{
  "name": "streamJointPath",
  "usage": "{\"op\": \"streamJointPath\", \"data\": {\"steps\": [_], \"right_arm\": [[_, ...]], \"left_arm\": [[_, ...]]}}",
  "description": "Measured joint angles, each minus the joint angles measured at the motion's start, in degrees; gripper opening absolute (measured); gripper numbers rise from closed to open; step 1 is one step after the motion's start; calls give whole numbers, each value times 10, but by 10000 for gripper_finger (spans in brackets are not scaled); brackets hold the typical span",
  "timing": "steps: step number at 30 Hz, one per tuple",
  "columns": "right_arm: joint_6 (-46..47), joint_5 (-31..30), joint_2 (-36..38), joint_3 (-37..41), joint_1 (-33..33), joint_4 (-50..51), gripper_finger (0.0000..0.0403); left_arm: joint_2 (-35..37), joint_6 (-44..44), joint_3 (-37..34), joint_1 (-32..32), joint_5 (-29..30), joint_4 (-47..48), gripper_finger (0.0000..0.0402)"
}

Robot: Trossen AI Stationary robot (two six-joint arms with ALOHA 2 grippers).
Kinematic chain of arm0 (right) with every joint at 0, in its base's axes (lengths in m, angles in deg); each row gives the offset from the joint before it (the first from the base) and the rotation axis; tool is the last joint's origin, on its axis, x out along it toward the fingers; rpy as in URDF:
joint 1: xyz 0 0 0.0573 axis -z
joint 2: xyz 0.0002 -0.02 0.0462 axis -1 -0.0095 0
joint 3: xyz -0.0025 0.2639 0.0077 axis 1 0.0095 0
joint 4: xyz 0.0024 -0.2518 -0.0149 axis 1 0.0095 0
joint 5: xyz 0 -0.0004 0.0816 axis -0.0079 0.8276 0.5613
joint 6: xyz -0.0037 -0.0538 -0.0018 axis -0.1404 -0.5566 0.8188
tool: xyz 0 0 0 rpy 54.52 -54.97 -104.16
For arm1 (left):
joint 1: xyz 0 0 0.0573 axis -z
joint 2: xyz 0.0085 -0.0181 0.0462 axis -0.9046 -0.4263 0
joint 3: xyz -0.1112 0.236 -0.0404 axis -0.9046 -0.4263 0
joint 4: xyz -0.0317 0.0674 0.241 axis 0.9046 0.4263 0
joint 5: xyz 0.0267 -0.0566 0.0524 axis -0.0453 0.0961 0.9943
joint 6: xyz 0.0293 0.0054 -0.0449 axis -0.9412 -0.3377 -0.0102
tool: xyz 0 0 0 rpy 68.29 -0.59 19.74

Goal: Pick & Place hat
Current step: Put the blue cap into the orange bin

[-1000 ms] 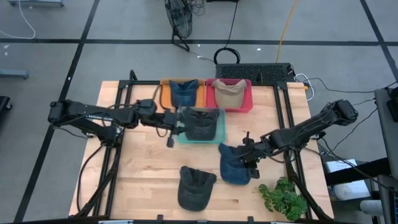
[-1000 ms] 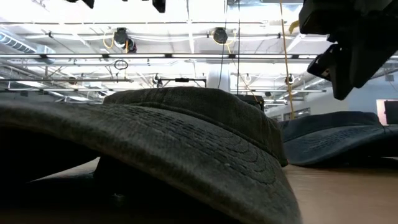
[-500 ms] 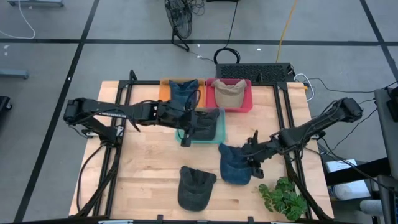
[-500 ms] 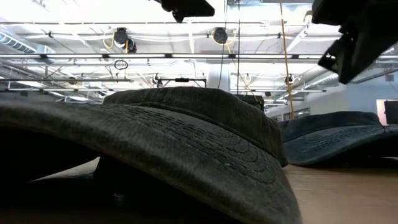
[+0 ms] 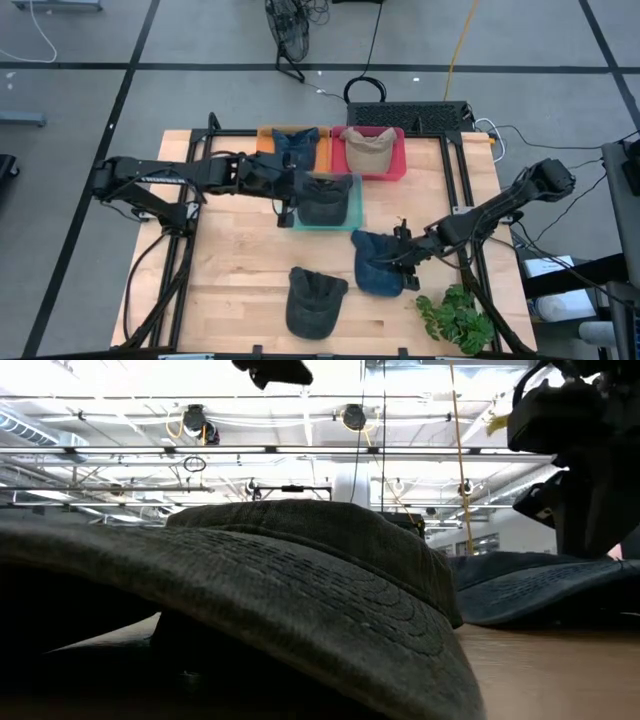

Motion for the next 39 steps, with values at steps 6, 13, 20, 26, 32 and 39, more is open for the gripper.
{"op": "streamJointPath", "data": {"steps": [6,13,20,26,32,39], "right_arm": [[-4,-10,9,0,0,1,95],[-5,-41,41,0,0,-1,109],[-5,-43,17,0,0,-2,156],[-2,-43,-9,0,0,0,181],[-2,-42,-4,0,0,-2,126],[-17,-42,-2,0,0,-4,10]], "left_arm": [[-1,-2,-3,0,10,21,62],[-2,-3,-3,0,10,25,62],[-2,-10,-3,0,10,34,62],[-2,-9,-3,0,10,35,62],[-2,-9,-3,0,10,35,62],[-2,-9,-3,-1,10,42,63]]}}
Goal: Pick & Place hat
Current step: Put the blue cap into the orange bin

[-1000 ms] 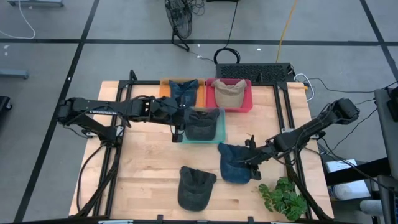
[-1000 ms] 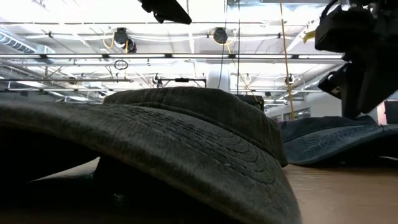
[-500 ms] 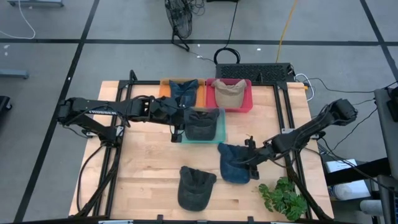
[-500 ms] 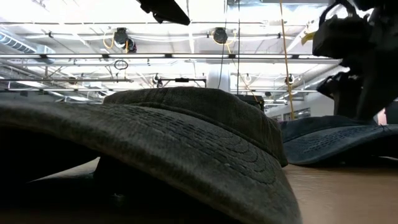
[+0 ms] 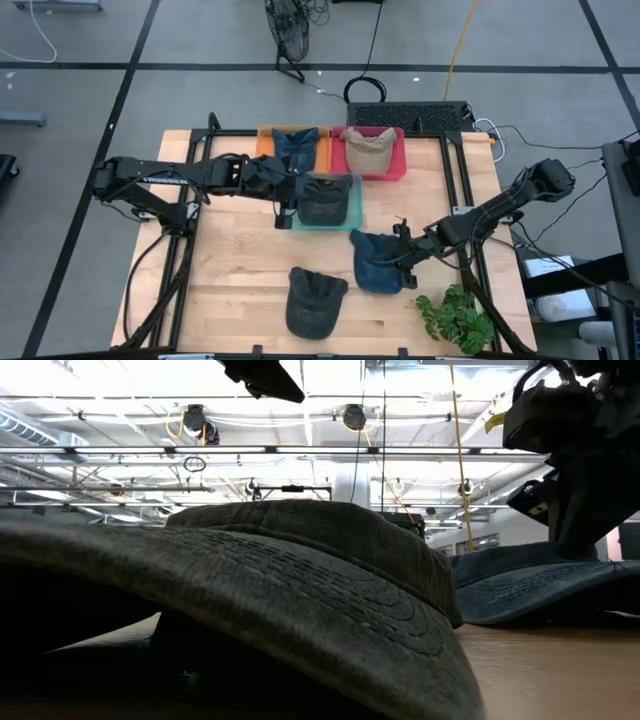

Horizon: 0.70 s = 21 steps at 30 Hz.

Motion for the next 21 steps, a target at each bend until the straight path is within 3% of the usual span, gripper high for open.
{"op": "streamJointPath", "data": {"steps": [9,15,21], "right_arm": [[-10,31,36,-15,-9,-3,1],[-208,-13,82,-18,-18,-136,1],[-335,-46,80,-18,78,-173,0]], "left_arm": [[7,-6,0,0,0,20,63],[27,-8,0,0,15,12,62],[61,7,1,0,23,18,62]]}}
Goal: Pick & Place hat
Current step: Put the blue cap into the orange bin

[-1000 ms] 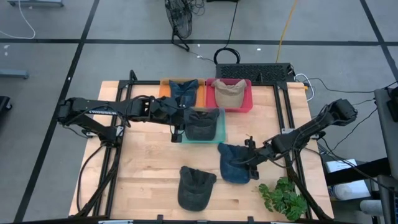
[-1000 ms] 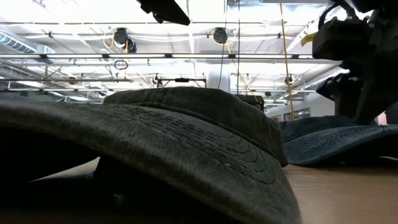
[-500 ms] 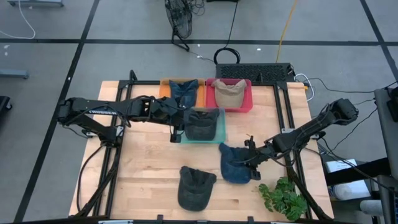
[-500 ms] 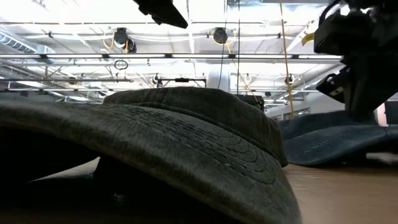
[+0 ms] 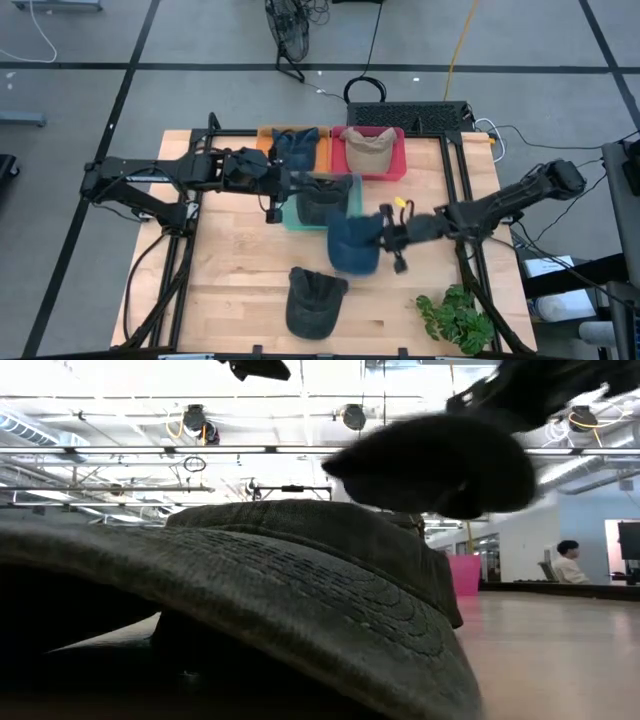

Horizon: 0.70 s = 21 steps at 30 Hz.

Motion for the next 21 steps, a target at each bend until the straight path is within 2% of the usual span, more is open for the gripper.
{"op": "streamJointPath", "data": {"steps": [2,7,10,15,21], "right_arm": [[-27,8,-13,0,54,-26,0],[-71,134,-53,-3,186,-147,0],[-79,187,-88,-26,243,-148,0],[-86,258,-166,-83,286,-149,0],[-103,272,-254,-132,292,-149,0]], "left_arm": [[7,-1,-1,0,0,5,63],[14,-16,-1,0,-3,20,62],[14,-26,-1,0,-2,33,63],[14,-32,-1,0,5,33,62],[14,-28,-2,-6,5,43,62]]}}
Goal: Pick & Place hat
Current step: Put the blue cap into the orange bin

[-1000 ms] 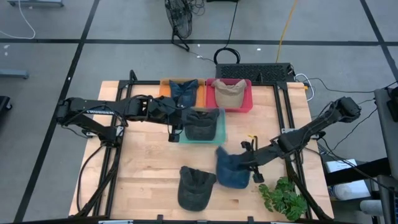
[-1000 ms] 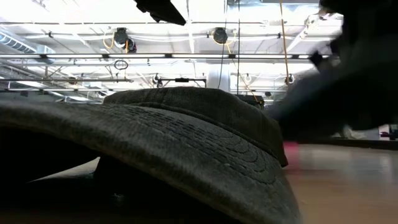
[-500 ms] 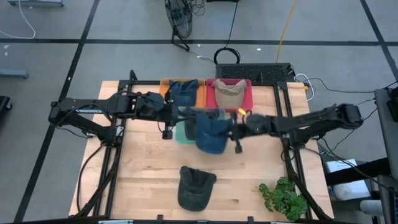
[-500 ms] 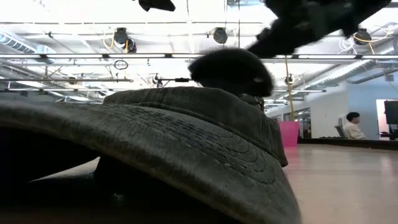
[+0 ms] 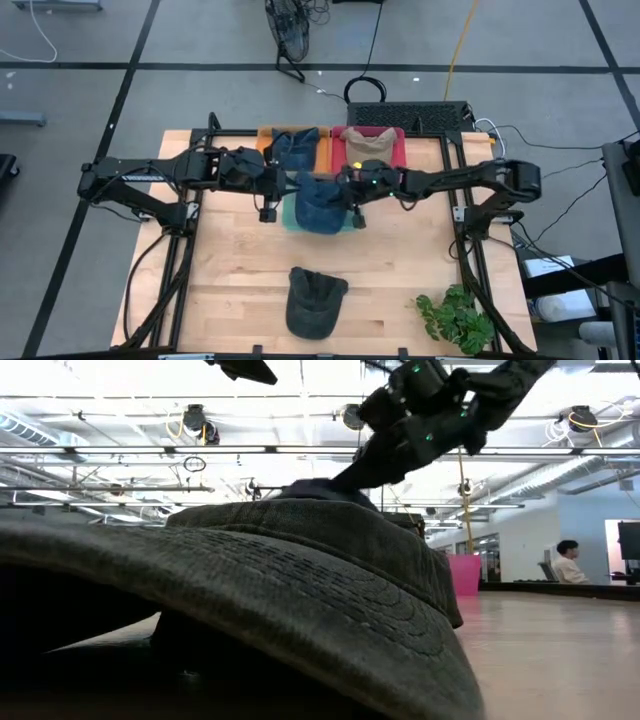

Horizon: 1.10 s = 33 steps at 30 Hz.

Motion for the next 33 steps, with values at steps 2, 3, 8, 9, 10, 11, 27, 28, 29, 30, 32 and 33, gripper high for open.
{"op": "streamJointPath", "data": {"steps": [2,3,8,9,10,11,27,28,29,30,32,33], "right_arm": [[-5,0,-15,-1,3,-5,0],[-8,0,-21,-1,5,-8,0],[-26,-1,-31,-1,9,-14,20],[-30,-3,-31,-1,10,-13,28],[-35,-3,-31,-1,10,-13,38],[-37,-3,-29,-1,10,-13,48],[15,-80,175,3,9,106,161],[17,-81,185,9,9,107,161],[17,-81,196,17,9,107,159],[18,-88,207,27,9,110,158],[17,-126,222,45,9,108,154],[18,-156,232,55,9,105,152]], "left_arm": [[0,-1,-9,-2,-1,1,62],[0,-7,-15,-3,-2,1,62],[0,-59,-58,-14,-3,-56,63],[0,-65,-68,-16,-3,-73,63],[0,-71,-79,-20,-4,-93,62],[0,-74,-89,-23,-4,-115,63],[-38,-38,-125,-48,-101,-192,134],[-45,-31,-127,-47,-115,-190,147],[-53,-29,-125,-45,-123,-204,161],[-58,-25,-124,-42,-126,-207,173],[-63,-16,-126,-41,-129,-186,195],[-73,-13,-124,-41,-130,-196,203]]}}
